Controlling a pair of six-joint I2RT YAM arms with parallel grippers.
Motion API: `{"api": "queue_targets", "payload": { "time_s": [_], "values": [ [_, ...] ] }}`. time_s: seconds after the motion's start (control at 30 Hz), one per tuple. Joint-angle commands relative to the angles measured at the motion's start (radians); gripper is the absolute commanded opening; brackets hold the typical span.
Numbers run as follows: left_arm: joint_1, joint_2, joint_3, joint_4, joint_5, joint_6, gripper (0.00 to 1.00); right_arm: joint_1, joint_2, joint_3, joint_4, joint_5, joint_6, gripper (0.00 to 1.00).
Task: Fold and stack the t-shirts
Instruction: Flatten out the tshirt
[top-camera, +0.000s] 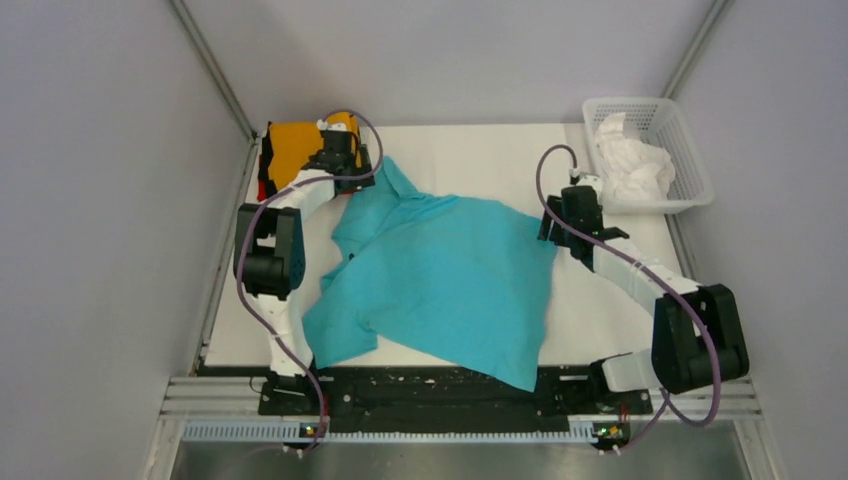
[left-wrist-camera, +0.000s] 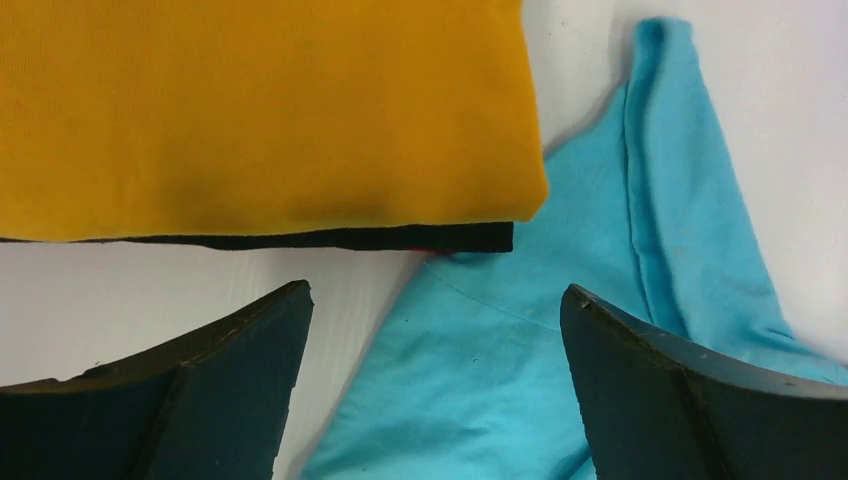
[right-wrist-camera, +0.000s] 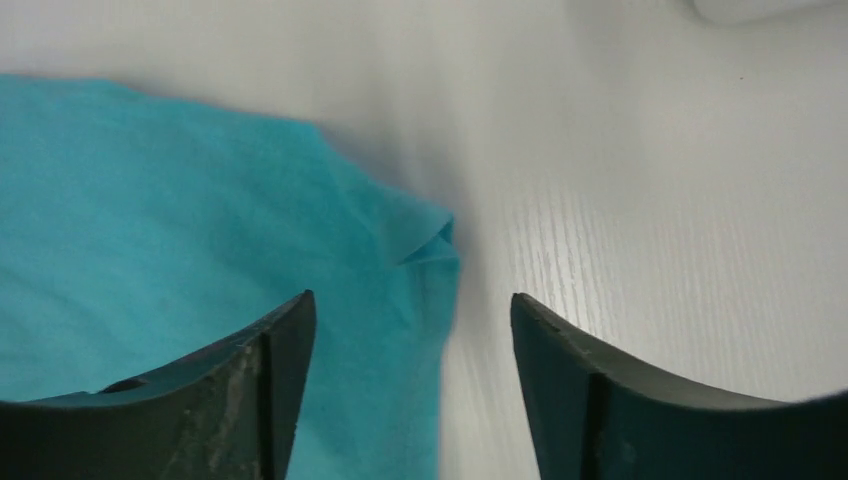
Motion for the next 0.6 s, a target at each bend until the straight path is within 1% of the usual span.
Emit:
{"api": "queue_targets", "payload": {
  "time_s": [0.0, 0.07, 0.1, 0.2, 0.3, 0.37, 0.47, 0.57],
  "values": [
    [0.004, -0.088, 0.038, 0.071, 0.014, -0.027, 0.99, -0.010, 0.029, 0.126, 0.120, 0.017, 0.030, 0.76],
    [0.004, -0.136, 0.025, 0.078, 0.059, -0.027, 0.99, -0.010, 0.017, 0.146, 0.110, -0.013, 0.029, 0.89],
    [0.005, -0.157, 0.011, 0.082, 0.080, -0.032, 0.99, -0.009, 0.010, 0.151, 0.103, -0.037, 0.026, 0.97],
    [0.003, -0.228, -0.050, 0.083, 0.146, -0.067, 0.99, -0.009, -0.005, 0.147, 0.094, -0.146, 0.029, 0.99],
    [0.000, -0.281, -0.114, 0.062, 0.216, -0.100, 0.99, -0.007, 0.005, 0.140, 0.087, -0.314, 0.050, 0.99],
    [-0.005, -0.309, -0.160, 0.064, 0.267, -0.119, 0.99, 0.004, 0.018, 0.125, 0.095, -0.387, 0.063, 0.99],
    [-0.020, -0.323, -0.226, 0.100, 0.342, -0.145, 0.99, 0.044, 0.043, 0.102, 0.093, -0.407, 0.061, 0.99],
    [-0.040, -0.274, -0.223, 0.125, 0.384, -0.176, 0.99, 0.074, 0.090, 0.078, 0.083, -0.417, 0.064, 0.99]
  ]
}}
